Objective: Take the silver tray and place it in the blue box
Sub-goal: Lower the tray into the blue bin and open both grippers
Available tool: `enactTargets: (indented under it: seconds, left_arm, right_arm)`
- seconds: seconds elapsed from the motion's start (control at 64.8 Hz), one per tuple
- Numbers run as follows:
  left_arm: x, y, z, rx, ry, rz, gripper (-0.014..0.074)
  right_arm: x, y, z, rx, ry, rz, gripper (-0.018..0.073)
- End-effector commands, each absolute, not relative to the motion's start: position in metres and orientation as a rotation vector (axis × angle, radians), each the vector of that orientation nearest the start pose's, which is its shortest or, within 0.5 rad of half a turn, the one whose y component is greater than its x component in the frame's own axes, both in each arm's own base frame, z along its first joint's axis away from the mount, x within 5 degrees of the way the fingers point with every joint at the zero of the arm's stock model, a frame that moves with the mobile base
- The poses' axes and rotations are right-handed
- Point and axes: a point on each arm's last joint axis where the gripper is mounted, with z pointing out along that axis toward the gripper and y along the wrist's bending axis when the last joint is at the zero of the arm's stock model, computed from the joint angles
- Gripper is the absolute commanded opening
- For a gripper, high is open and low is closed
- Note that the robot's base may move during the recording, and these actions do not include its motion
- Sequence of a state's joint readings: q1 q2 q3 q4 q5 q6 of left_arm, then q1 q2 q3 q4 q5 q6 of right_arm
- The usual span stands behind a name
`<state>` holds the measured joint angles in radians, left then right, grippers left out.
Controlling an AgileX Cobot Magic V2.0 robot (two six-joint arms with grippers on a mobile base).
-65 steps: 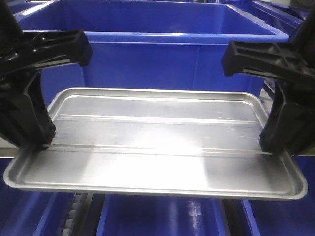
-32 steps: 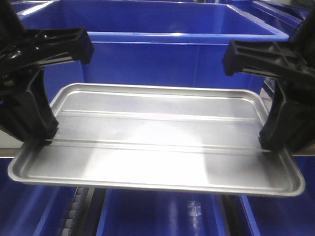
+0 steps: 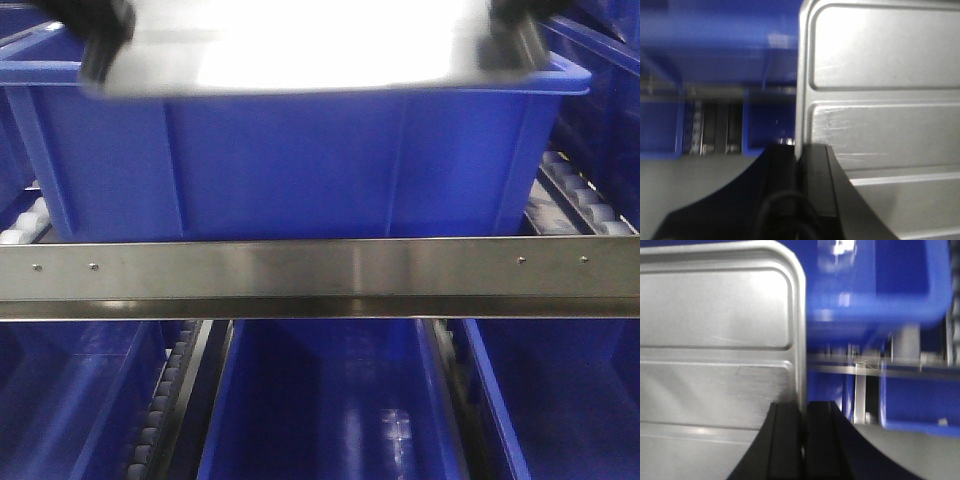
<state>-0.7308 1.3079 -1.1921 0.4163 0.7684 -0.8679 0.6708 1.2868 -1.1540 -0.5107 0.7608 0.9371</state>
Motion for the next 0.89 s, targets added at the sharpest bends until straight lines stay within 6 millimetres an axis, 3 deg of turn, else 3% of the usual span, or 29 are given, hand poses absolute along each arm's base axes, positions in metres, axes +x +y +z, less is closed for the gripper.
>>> enactTargets:
  seconds: [0.0,0.154,0.278,0.494,0.602,0.787,0.88]
  left_arm:
    - [0.245,-0.164,0.399,0.069,2.089,-0.424,-0.0104]
    - [0.287,-0.156,0.415,0.011,1.961,-0.440,-0.0104]
    - [0.325,-0.151,0.410,0.011,1.878,-0.411,-0.0104]
    - [0.366,-0.151,0.391,0.152,1.727,-0.393,-0.0104]
    - [0.370,-0.148,0.386,0.141,1.747,-0.376,-0.0104]
    - [0.375,-0.148,0.376,0.135,1.793,-0.346,-0.0102]
    - [0.377,-0.148,0.371,0.125,1.816,-0.338,-0.0046]
  right_arm:
    - [0.252,0.148,0.397,0.006,2.058,0.327,0.0063]
    - [0.295,0.152,0.408,-0.003,1.923,0.361,0.0063]
    - [0.331,0.156,0.408,-0.028,1.841,0.379,0.0063]
    - [0.381,0.163,0.362,-0.052,1.880,0.365,0.0063]
    - [0.390,0.164,0.352,-0.070,1.867,0.391,0.0063]
    - [0.391,0.168,0.356,-0.112,1.817,0.423,0.0063]
    - [0.391,0.168,0.356,-0.112,1.818,0.420,0.0063]
